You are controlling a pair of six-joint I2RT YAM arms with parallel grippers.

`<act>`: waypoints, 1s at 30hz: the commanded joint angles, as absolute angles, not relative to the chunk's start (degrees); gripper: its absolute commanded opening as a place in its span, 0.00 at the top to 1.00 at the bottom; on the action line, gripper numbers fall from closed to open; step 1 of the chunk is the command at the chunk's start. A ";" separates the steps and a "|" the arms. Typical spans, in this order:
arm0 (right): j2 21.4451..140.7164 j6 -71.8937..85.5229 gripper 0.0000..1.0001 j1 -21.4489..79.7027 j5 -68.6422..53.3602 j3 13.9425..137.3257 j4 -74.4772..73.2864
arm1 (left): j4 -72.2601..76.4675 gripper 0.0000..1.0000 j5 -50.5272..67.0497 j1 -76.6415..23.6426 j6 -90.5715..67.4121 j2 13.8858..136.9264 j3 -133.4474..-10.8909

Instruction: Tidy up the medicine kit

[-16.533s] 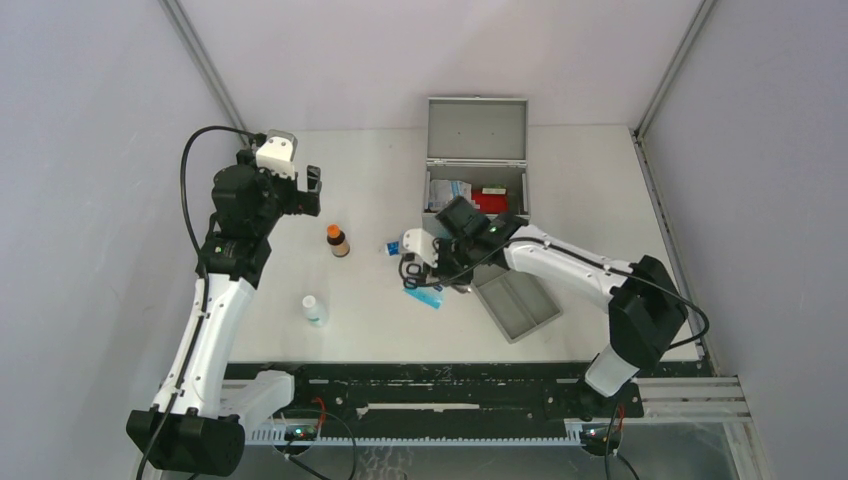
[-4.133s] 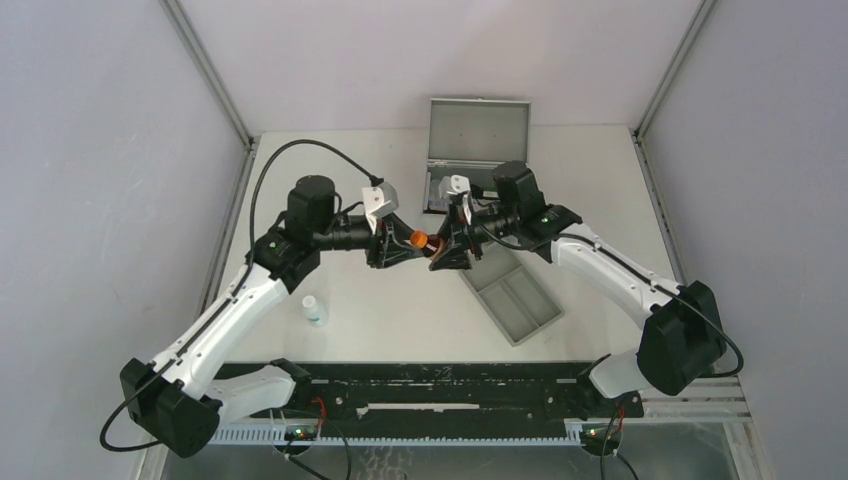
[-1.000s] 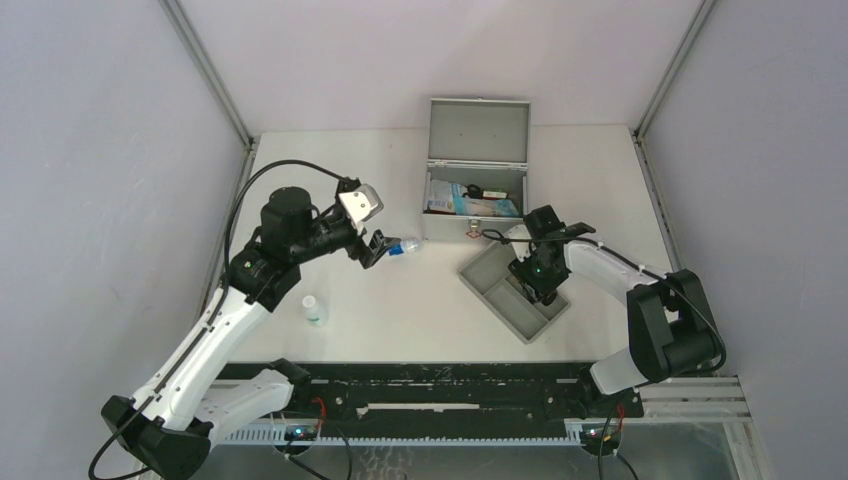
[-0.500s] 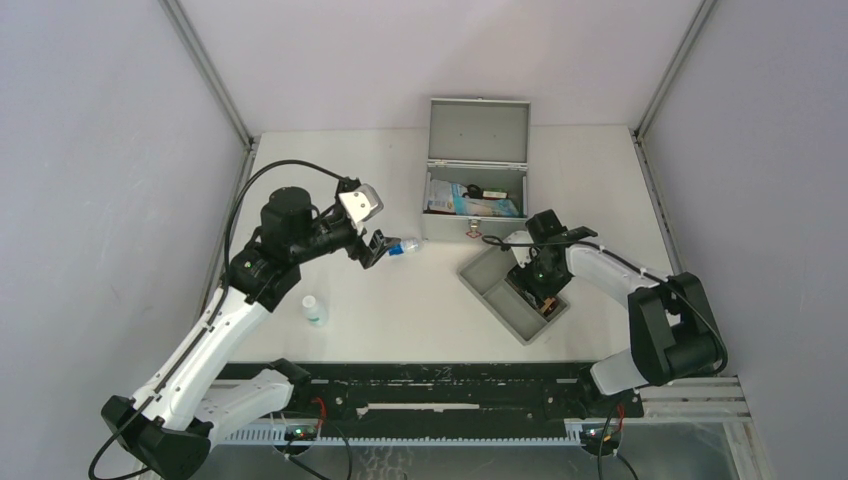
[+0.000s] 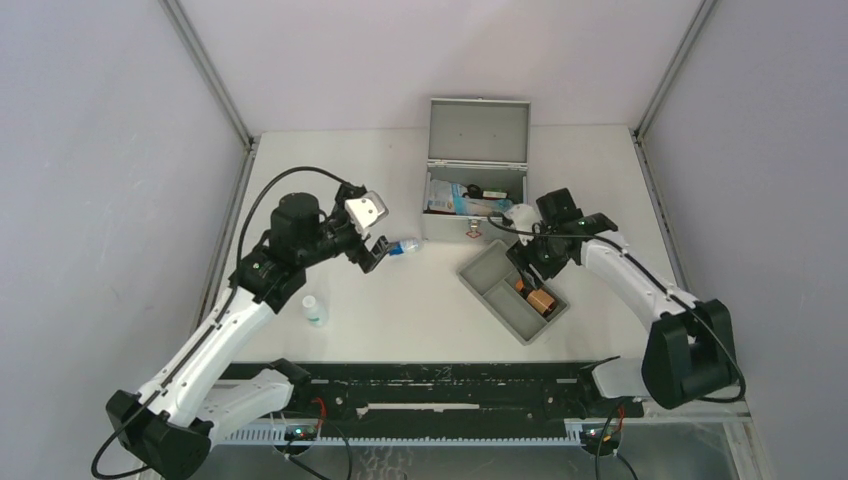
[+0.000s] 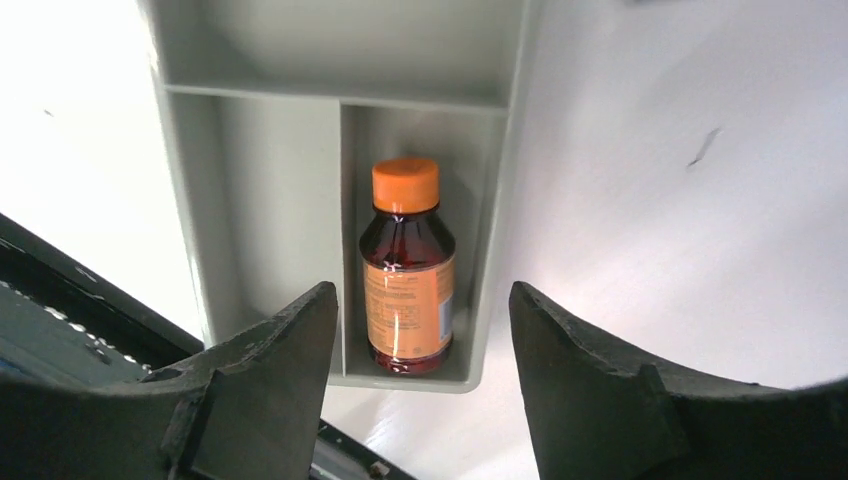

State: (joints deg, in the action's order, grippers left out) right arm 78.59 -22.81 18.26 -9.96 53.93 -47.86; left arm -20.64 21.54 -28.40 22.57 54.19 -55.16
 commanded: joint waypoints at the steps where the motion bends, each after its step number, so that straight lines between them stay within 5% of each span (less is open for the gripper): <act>1: 72.50 -24.94 0.34 18.02 -14.81 59.30 -46.50 | -18.46 0.06 15.67 -28.13 25.81 55.86 -52.92; 11: 65.76 -23.56 0.01 17.84 -18.62 63.98 -39.13 | -26.05 0.03 8.89 -24.97 29.60 60.65 -51.43; 30: 63.55 -20.47 0.00 17.93 -21.80 57.73 -30.69 | -61.99 0.06 3.80 -14.28 38.72 54.46 -46.06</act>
State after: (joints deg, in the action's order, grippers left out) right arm 65.25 -21.19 18.02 -21.93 58.39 -33.91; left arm -54.87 4.29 -16.27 36.18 52.62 -47.35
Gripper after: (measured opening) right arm 0.997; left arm 0.957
